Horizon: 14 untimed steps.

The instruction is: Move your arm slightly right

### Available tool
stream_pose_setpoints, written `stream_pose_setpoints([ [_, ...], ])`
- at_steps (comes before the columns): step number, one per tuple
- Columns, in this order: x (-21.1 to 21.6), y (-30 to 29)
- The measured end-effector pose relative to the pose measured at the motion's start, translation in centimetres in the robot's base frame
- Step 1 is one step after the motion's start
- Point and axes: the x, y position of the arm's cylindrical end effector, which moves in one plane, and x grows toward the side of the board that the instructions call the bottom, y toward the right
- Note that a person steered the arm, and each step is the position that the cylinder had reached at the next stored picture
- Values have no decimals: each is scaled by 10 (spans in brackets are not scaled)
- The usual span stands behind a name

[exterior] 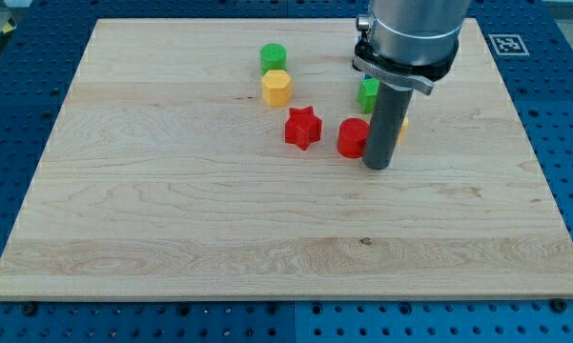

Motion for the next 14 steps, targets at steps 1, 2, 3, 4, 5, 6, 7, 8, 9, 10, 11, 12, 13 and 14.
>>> stream_pose_setpoints([
  [1,28,0],
  [2,31,0],
  [3,31,-7],
  [4,27,-51],
  [5,24,-99],
  [6,22,-156],
  [7,22,-189],
  [8,20,-185],
  [9,2,-126],
  [10,-11,-51],
  [11,7,-35],
  [12,8,-32],
  [13,8,25],
  [14,4,65],
])
